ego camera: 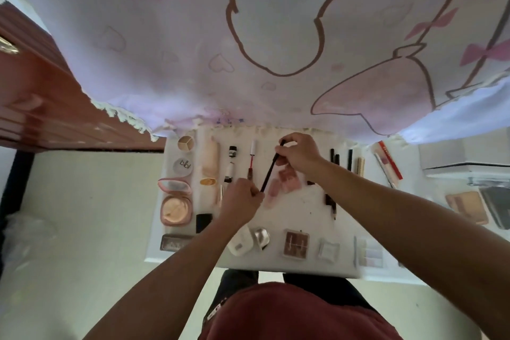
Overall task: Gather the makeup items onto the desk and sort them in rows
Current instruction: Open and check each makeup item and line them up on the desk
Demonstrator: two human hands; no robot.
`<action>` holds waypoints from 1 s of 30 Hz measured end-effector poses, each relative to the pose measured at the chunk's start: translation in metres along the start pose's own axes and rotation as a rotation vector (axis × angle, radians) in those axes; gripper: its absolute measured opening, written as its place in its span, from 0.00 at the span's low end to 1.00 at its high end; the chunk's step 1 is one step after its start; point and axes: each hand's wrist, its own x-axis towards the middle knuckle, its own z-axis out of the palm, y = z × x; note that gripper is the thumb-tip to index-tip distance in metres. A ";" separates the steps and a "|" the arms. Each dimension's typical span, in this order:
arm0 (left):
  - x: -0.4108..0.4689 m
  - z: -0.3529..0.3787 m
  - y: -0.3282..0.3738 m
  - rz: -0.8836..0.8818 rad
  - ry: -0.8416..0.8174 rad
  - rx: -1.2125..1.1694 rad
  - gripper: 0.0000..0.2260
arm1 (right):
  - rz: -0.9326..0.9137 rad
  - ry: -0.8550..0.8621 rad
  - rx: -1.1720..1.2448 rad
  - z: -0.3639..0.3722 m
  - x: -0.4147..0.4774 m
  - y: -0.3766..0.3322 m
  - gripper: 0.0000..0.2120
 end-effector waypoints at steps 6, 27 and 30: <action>0.023 0.020 0.003 -0.066 0.006 0.124 0.09 | -0.058 0.076 -0.104 0.000 0.043 -0.006 0.03; 0.038 0.029 -0.002 -0.140 0.008 0.248 0.08 | -0.064 0.038 -0.395 0.028 0.090 0.011 0.11; 0.031 0.024 -0.004 -0.131 0.011 0.239 0.09 | -0.078 0.038 -0.439 0.026 0.086 0.011 0.12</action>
